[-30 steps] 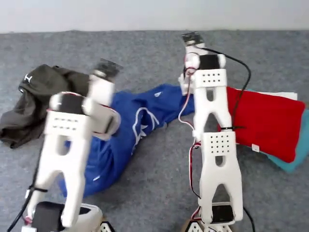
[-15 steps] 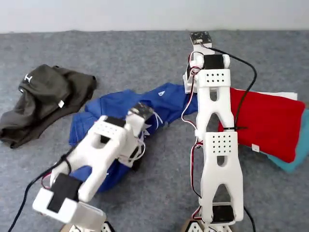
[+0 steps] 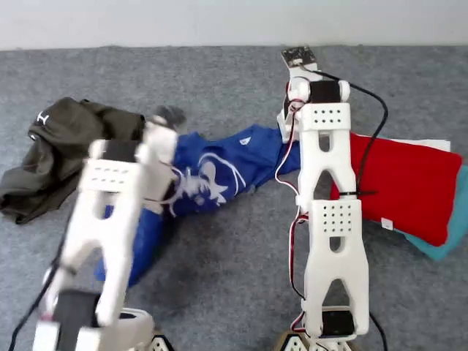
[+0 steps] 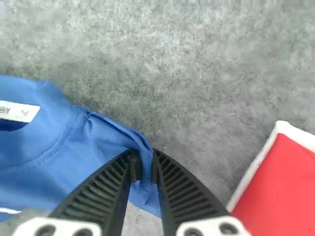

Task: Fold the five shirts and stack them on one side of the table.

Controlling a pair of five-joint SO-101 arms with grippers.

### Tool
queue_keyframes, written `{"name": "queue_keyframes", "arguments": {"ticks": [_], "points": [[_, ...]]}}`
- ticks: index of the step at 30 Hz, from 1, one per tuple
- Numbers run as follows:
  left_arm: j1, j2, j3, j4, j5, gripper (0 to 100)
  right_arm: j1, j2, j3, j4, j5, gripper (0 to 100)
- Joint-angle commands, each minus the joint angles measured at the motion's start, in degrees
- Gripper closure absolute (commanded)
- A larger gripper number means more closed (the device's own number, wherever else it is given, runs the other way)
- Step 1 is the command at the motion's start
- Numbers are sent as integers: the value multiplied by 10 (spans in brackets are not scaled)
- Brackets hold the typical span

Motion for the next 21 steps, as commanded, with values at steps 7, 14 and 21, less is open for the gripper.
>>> {"name": "queue_keyframes", "arguments": {"ticks": [7,14,21], "points": [[-72,-135,-102,126,-54,987,-14,-369,505,25,136,991],[-76,-140,35,126,-181,987,-6,-607,863,25,271,989],[-183,-141,61,126,-259,984,-34,-831,990,22,313,700]]}}
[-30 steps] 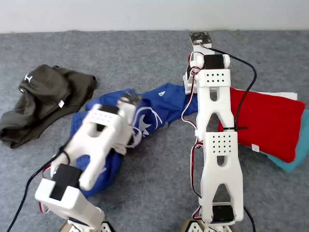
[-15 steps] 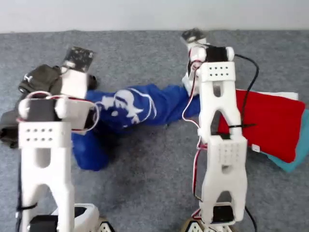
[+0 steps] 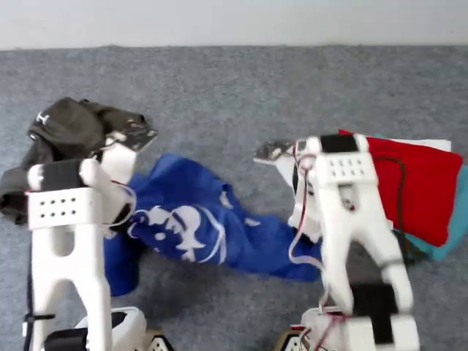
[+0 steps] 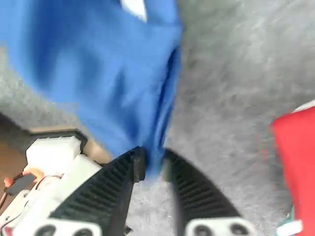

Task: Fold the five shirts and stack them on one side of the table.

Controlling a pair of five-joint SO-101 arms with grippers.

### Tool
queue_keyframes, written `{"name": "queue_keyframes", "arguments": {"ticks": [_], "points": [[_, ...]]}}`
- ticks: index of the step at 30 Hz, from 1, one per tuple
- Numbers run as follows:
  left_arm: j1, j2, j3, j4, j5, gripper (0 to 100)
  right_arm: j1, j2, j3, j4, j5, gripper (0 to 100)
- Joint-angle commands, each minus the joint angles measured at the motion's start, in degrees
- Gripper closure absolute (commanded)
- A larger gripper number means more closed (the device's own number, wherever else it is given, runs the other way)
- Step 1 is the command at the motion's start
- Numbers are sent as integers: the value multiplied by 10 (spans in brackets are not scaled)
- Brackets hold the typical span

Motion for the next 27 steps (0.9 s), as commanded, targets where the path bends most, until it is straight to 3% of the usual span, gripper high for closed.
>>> {"name": "queue_keyframes", "arguments": {"ticks": [1,4,12,16,22,27], "points": [[-51,-19,0,12,-49,984,-15,-115,-4,22,-3,640],[-78,-19,1,12,-68,979,-36,-122,-64,24,-11,552],[-103,-19,3,12,-63,751,-200,73,-301,-25,-236,685],[-92,-18,7,12,-63,668,-255,242,-424,-94,-341,671],[-104,-18,19,11,5,678,-316,477,-597,-131,-367,654],[-130,-18,18,11,31,773,-340,640,-713,-101,-365,658]]}}
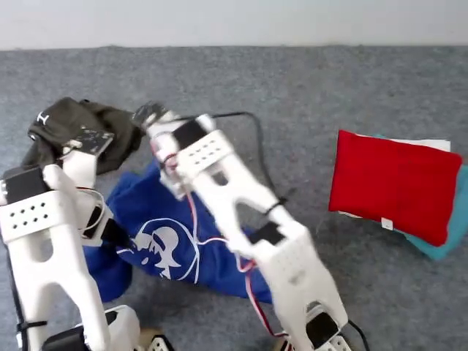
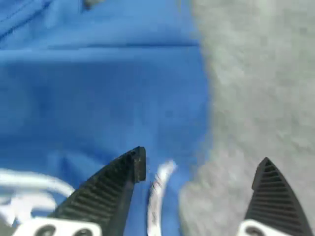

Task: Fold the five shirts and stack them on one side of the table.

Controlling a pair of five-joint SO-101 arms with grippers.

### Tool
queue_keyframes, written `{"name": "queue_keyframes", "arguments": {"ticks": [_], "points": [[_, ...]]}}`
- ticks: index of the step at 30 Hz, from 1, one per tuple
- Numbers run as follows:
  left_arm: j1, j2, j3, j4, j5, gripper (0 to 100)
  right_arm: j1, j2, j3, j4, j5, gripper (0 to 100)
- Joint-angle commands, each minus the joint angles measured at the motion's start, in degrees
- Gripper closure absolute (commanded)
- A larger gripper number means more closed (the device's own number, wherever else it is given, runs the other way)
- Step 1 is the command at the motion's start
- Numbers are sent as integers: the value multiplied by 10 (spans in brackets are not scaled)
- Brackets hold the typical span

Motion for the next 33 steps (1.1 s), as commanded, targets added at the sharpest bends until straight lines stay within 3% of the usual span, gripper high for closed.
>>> {"name": "queue_keyframes", "arguments": {"ticks": [1,3,6,8,14,23,31,33], "points": [[-17,-18,-2,11,11,795,-5,88,-104,28,-4,671],[-26,-18,-4,11,18,832,13,133,-146,59,-4,754],[-33,-18,-5,11,18,855,44,180,-226,116,6,986],[-31,-18,-5,8,20,855,63,198,-254,150,33,957],[-29,-18,-5,-4,40,855,140,102,-189,147,22,992],[-29,-15,-5,-6,40,855,233,-198,261,144,121,991],[-29,-14,-2,-7,39,855,305,-433,580,142,265,983],[-29,-14,-2,-8,39,855,314,-476,623,142,280,924]]}}
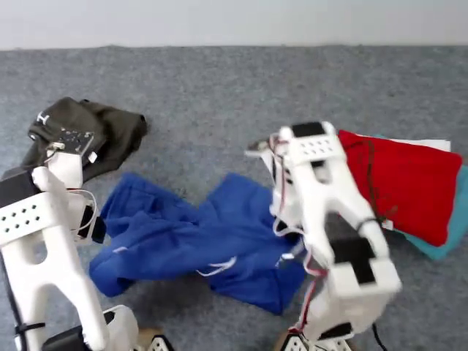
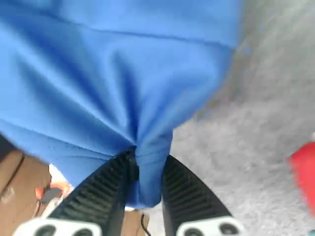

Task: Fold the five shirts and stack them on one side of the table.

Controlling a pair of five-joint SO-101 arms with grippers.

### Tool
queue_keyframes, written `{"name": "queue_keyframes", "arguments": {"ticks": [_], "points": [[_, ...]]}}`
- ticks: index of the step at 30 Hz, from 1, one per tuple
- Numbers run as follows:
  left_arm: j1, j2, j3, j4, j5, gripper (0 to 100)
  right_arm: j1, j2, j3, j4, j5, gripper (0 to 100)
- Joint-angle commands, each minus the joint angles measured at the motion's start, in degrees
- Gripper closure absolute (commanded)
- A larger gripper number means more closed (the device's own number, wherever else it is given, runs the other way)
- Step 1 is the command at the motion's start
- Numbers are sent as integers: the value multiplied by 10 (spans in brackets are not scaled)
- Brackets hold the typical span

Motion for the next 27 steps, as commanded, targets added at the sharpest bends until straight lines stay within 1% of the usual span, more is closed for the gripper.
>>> {"name": "queue_keyframes", "arguments": {"ticks": [1,4,6,10,13,16,18,19,21,25,27], "points": [[-1,-14,-2,-6,4,855,18,-111,72,22,32,868],[-1,-14,-2,-6,4,855,23,-175,75,24,33,691],[-1,-14,-2,-6,4,855,19,-217,74,25,33,634],[-1,-14,-2,-4,3,855,-21,-303,58,27,25,630],[-1,-14,-2,-4,3,855,-38,-356,25,27,-10,630],[-1,-14,-2,-4,3,855,-42,-364,-10,24,-38,630],[-1,-14,-2,-5,3,855,-51,-332,-37,21,-58,631],[0,-14,-2,-6,3,855,-62,-302,-52,14,-72,637],[0,-14,-4,-6,3,855,-80,-233,-96,6,-94,682],[-1,-18,-2,-4,4,857,-95,-95,-219,-23,-81,833],[-3,-18,-1,-4,4,858,-100,-26,-277,-39,-76,890]]}}
